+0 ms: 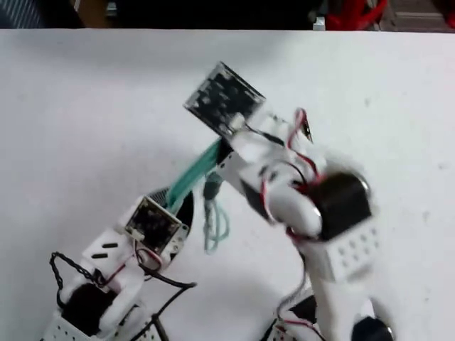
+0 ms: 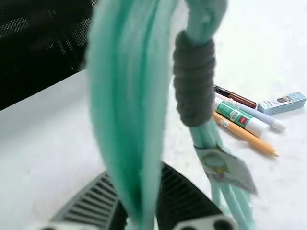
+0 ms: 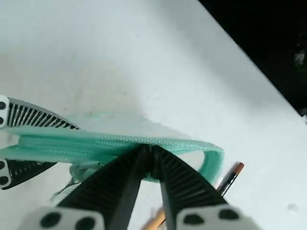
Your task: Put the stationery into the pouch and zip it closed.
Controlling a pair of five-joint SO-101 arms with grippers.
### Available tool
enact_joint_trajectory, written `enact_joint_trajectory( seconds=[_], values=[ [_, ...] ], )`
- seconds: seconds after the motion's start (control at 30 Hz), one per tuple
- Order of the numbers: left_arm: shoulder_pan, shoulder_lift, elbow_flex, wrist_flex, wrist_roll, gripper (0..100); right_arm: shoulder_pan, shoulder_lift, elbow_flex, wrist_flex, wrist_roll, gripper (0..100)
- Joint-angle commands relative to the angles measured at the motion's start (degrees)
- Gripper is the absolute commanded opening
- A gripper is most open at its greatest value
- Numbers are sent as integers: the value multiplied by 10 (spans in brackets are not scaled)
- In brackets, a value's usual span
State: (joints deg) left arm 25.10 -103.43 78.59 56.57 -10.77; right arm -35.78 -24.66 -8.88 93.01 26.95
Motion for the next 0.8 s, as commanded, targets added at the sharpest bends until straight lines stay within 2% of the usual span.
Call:
enact_joint_trajectory(
  seconds=[0.0, 0.23, 0.3, 0.4, 0.47, 0.67, 0.77],
  values=[
    [1, -13, -30, -4, -4, 20, -1, 88, 0, 46, -27, 17],
    [1, -13, -29, -4, -5, 20, -9, 150, 0, 54, -34, 25],
    [1, -13, -29, -4, -5, 20, -21, 150, 5, 55, -34, 77],
    [0, -13, -27, -5, -6, 20, -39, 151, 23, 56, -34, 246],
    [-1, -13, -24, -6, -6, 20, -50, 150, 36, 56, -33, 313],
    [-2, -13, -23, -6, -7, 20, -65, 143, 50, 58, 18, 320],
    [-2, -13, -23, -6, -7, 20, -73, 102, 69, 58, 45, 359]
  ],
)
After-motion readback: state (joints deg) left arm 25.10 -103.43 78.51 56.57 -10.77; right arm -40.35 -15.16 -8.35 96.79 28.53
